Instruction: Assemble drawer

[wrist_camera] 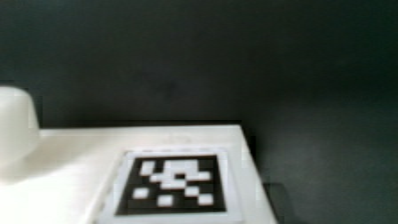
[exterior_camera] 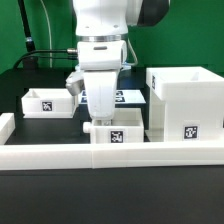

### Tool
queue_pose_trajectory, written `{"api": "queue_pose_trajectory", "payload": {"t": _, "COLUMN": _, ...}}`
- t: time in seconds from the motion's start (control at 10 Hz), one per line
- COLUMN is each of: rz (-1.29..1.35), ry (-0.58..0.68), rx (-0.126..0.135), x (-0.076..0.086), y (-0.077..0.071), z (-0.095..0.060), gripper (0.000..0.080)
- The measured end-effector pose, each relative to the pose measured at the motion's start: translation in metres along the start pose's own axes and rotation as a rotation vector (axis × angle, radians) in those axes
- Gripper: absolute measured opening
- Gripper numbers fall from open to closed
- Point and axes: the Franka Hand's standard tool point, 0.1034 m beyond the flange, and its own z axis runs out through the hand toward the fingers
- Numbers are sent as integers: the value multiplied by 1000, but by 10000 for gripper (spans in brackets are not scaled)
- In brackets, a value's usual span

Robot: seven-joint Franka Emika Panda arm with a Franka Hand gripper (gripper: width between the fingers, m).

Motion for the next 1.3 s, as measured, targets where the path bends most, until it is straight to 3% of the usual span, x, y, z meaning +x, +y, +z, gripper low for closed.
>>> {"api": "queue_pose_trajectory", "payload": {"t": 0.3, "rz": 8, "ry": -1, "rx": 1, "x": -3, "y": 0, "z": 0, "gripper": 42}}
{"api": "queue_pose_trajectory", "payload": {"t": 0.7, "rz": -13, "ry": 1, "rx": 10, "x": 11, "y": 8, "z": -5, "gripper": 42}}
{"api": "queue_pose_trajectory", "payload": {"t": 1.3, "rz": -65, "ry": -8, "rx": 6, "x": 17, "y": 9, "z": -5, "gripper": 42}}
